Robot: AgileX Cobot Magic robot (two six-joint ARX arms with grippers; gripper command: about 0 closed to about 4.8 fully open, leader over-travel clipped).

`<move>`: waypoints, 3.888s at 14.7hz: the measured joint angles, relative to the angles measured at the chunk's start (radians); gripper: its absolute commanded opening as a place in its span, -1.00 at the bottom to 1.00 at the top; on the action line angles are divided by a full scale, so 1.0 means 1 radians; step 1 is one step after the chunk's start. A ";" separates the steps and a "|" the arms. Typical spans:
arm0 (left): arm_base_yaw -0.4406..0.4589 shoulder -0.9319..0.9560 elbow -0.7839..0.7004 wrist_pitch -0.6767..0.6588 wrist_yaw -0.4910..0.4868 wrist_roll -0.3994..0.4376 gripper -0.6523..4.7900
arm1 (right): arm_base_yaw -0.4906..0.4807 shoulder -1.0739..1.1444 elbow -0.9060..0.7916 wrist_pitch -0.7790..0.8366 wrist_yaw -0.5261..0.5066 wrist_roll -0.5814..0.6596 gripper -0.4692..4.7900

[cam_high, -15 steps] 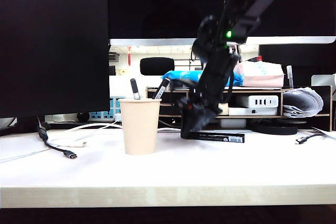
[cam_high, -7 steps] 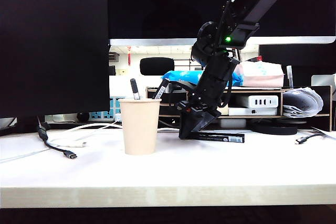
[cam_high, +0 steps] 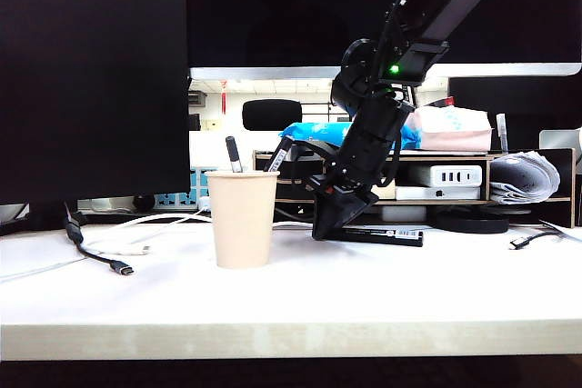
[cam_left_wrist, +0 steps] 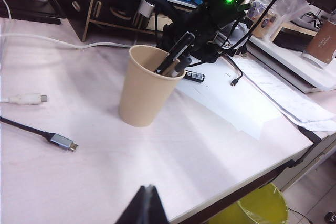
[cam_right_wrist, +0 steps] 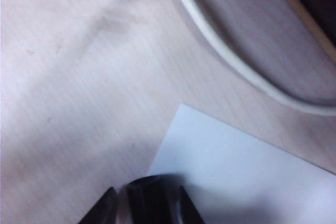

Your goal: Pick up the marker and insert it into the paper cup.

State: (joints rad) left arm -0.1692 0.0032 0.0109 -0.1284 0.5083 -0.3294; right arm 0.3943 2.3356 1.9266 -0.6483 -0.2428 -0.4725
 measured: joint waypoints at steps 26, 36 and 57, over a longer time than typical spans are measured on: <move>0.000 0.000 0.000 0.000 0.000 0.008 -0.78 | -0.029 -0.306 -0.004 -0.045 -0.305 0.142 -0.62; 0.000 0.000 0.000 0.000 0.003 0.014 -0.78 | 0.076 -0.280 -0.006 0.312 -0.858 0.274 -0.62; 0.000 0.000 0.000 0.000 0.005 0.014 -0.78 | 0.029 -0.473 -0.041 0.423 -0.989 0.443 -0.83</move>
State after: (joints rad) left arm -0.1692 0.0032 0.0109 -0.1280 0.5133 -0.3149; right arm 0.4236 1.8629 1.8854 -0.2253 -1.2316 -0.0299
